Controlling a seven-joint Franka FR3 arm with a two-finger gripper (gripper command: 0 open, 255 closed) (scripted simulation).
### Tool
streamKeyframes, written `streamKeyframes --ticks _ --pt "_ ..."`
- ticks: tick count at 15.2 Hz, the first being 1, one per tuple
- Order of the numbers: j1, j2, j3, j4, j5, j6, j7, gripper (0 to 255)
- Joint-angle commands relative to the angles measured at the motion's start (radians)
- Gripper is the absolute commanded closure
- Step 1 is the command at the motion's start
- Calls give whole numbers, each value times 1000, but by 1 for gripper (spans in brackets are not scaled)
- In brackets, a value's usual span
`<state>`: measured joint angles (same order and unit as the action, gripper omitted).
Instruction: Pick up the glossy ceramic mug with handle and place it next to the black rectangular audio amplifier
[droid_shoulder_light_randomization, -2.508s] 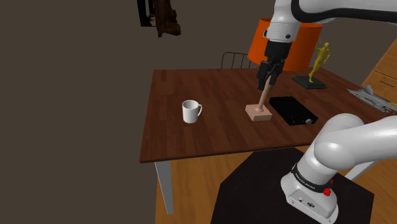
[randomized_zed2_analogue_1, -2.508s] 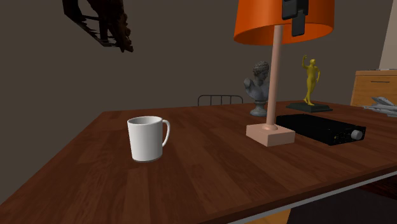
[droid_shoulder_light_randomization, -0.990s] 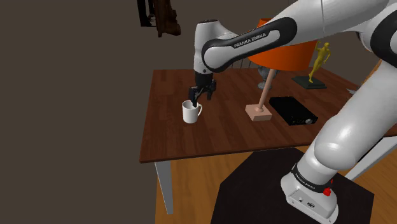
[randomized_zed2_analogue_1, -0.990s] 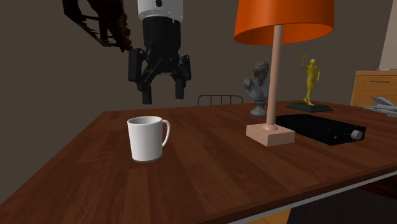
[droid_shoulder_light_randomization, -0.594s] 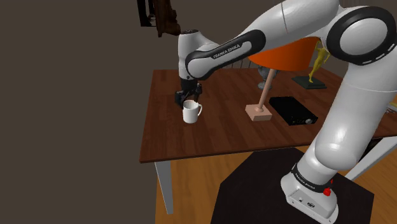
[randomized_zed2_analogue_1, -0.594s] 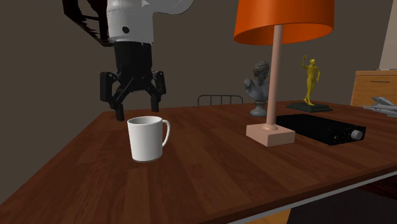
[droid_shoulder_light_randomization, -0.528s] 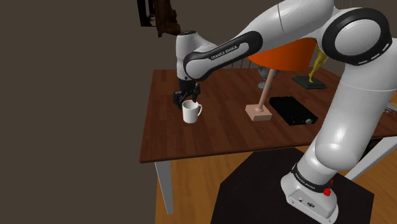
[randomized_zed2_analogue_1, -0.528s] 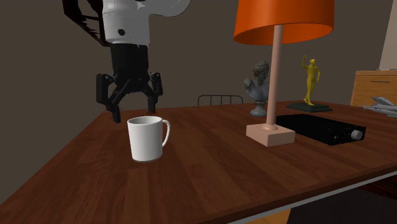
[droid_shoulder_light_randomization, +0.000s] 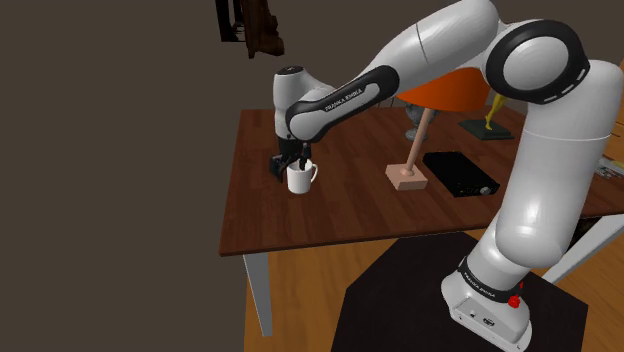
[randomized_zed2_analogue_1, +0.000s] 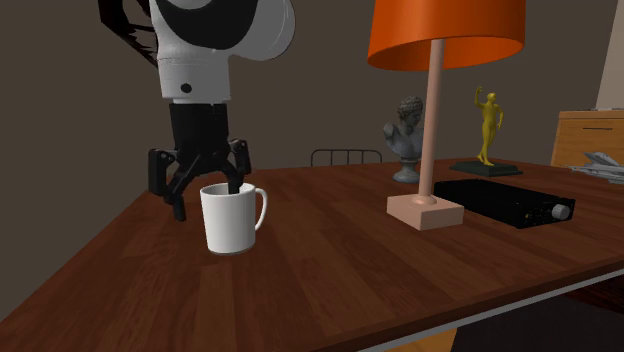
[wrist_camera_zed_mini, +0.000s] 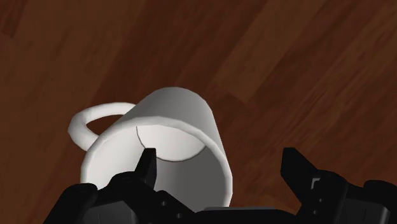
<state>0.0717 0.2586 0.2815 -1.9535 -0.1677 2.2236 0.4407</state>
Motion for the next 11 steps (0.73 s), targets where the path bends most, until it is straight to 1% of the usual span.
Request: streamKeyframes --ticks 1,7,8,11 --pt "1 9 -1 1 -4 9 2 0" --pt "1 9 -1 1 -4 9 2 0" --pt "1 9 -1 1 -4 9 2 255" --pt "1 9 -1 1 -4 9 2 255"
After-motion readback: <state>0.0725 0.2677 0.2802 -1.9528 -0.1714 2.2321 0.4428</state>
